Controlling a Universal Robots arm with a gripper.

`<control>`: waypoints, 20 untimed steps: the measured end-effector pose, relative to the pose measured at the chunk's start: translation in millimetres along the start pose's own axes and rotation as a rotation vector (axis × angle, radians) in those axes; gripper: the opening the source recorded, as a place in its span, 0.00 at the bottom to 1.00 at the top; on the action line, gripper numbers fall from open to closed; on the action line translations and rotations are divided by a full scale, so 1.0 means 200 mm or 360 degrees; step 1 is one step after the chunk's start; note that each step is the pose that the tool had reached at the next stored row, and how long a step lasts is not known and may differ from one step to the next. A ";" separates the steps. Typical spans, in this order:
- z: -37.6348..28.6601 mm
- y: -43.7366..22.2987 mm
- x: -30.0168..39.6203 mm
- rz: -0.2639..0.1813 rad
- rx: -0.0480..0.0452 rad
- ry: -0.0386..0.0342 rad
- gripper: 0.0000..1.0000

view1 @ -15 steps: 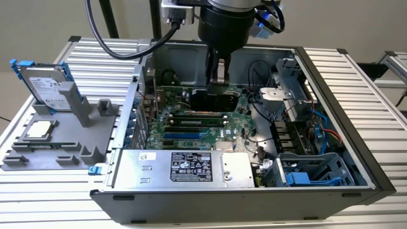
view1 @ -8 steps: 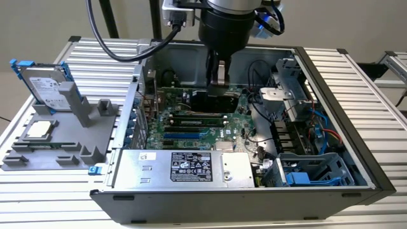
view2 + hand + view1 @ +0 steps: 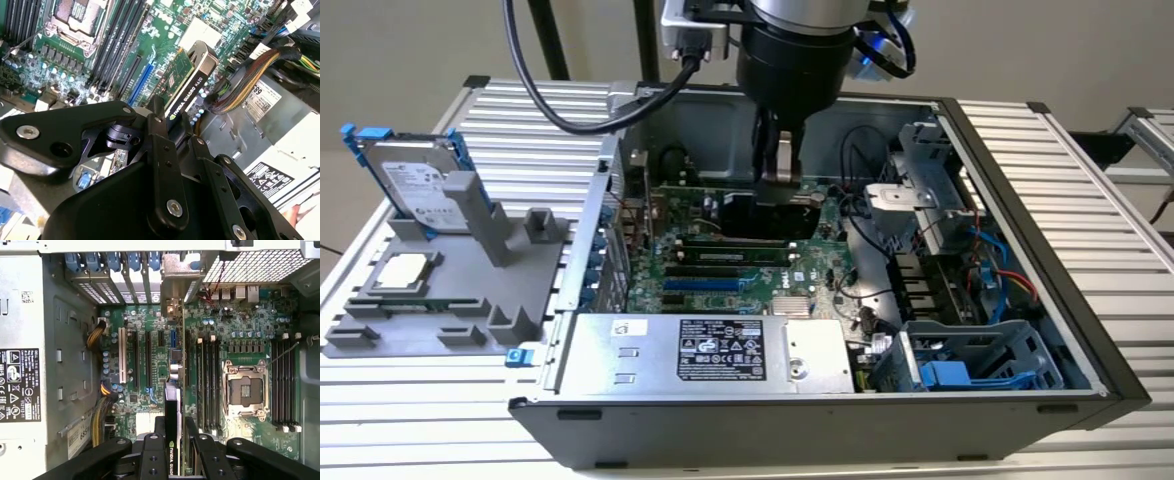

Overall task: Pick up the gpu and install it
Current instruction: 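Insert the gpu into the slot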

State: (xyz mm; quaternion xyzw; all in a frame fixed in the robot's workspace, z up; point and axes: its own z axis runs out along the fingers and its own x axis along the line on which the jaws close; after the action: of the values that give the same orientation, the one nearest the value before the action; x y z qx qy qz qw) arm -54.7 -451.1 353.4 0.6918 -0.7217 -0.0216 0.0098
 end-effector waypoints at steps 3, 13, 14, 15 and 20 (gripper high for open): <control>0.006 0.000 0.000 0.0000 0.0000 0.0003 0.00; 0.023 -0.001 0.000 0.0001 0.0001 0.0012 0.00; 0.025 -0.001 0.000 0.0001 0.0001 0.0013 0.00; 0.026 -0.001 0.000 0.0001 0.0001 0.0015 0.00; 0.034 -0.002 0.000 0.0001 0.0001 0.0026 0.00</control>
State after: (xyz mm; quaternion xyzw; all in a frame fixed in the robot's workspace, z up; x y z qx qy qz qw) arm -54.7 -451.0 346.6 0.6916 -0.7219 -0.0158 0.0154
